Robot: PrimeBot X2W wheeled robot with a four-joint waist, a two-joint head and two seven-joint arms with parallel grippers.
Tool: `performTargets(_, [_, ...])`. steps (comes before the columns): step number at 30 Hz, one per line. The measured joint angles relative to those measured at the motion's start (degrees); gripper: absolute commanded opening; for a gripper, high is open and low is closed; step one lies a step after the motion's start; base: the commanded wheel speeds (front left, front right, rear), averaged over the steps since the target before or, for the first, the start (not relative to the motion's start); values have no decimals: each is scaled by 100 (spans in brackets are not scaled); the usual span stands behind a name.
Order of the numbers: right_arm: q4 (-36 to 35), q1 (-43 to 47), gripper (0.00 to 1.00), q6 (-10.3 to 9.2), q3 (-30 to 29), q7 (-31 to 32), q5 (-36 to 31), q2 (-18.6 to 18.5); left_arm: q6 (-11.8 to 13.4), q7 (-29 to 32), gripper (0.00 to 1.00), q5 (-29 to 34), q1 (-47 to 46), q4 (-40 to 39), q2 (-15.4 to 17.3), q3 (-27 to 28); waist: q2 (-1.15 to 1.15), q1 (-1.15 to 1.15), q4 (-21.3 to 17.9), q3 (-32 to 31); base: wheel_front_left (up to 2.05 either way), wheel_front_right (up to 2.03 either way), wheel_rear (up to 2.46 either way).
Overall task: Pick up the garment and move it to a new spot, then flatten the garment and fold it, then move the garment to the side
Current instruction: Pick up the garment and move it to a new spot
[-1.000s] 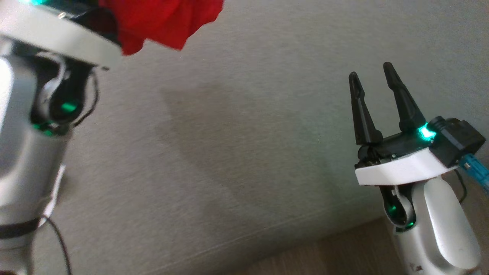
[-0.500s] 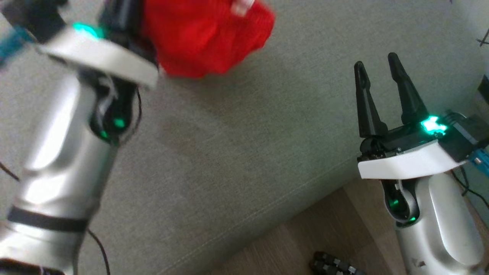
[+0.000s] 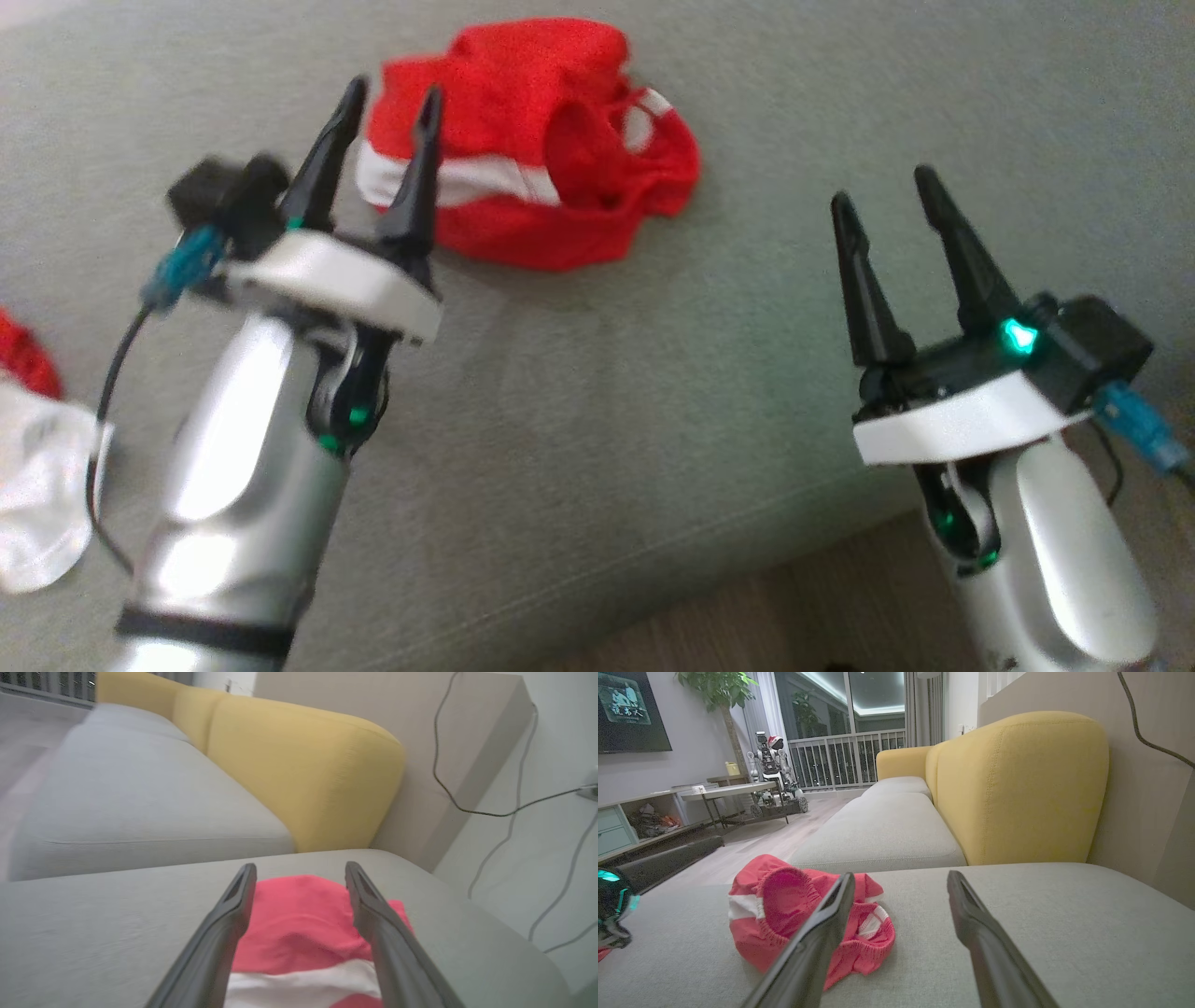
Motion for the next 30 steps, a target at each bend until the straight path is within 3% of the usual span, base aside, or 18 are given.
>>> performTargets(5, [121, 360, 100, 0, 53, 0, -199, -1, 449, -35, 100, 653, 1191, -731, -230, 890, 0, 0, 456, -296, 0, 0, 0])
performTargets(11, [298, 681, 100, 0, -18, 0, -409, 1, 633, -38, 100, 1073, 2633, -1812, -472, 1707, 0, 0, 1070, -651, 0, 0, 0])
performTargets(16, [360, 833, 100, 0, -155, 0, -510, 3, 650, -40, 100, 1277, 3353, -2480, -509, 1826, 0, 0, 1531, -906, 0, 0, 0])
performTargets(20, [380, 1040, 100, 0, -245, 0, -547, 3, 836, -40, 100, 1384, 3855, -2792, -522, 1804, 0, 0, 1772, -1128, 0, 0, 0])
performTargets(30, [435, 1464, 100, 0, -250, 0, -613, 7, 971, -40, 100, 1794, 4635, -2893, -517, 1837, 0, 0, 1828, -1490, 0, 0, 0])
